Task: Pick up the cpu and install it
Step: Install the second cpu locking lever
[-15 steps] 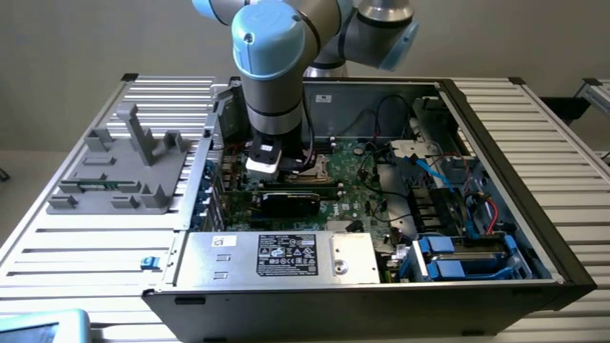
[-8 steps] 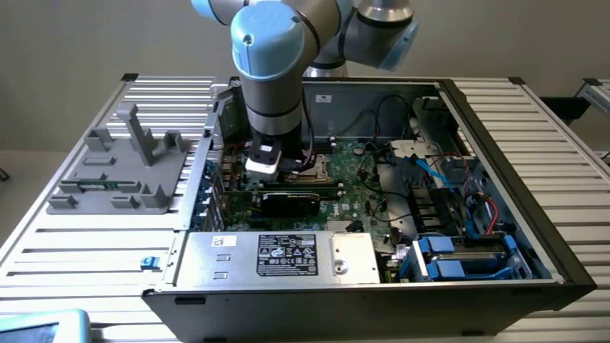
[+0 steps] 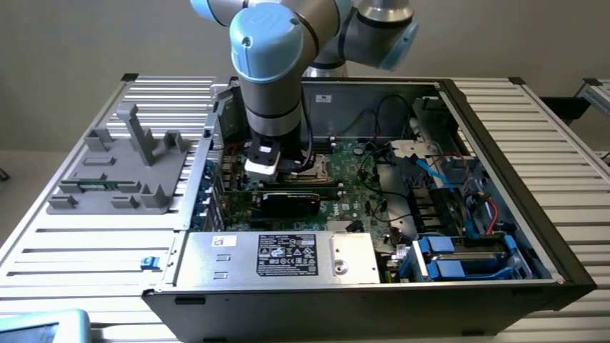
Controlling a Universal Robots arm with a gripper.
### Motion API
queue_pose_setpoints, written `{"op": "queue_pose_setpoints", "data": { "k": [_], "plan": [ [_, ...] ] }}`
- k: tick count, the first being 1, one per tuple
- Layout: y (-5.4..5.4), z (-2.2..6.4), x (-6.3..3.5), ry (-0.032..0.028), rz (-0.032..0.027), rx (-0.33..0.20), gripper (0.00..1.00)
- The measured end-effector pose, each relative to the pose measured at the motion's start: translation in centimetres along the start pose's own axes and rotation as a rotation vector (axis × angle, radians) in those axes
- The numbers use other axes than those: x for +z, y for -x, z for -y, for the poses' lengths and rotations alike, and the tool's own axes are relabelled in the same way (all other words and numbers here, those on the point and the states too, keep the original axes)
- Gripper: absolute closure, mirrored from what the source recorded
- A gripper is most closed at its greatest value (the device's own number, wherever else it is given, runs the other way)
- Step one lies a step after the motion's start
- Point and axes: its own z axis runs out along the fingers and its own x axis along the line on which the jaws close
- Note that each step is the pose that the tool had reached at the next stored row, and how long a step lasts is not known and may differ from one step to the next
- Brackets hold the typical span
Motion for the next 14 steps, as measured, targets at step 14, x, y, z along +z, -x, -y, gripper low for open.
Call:
{"op": "queue_pose_setpoints", "data": {
  "k": [14],
  "plan": [
    [0.01, -0.16, -0.6, -0.0024, 0.0017, -0.005, 0.89]
  ]
}}
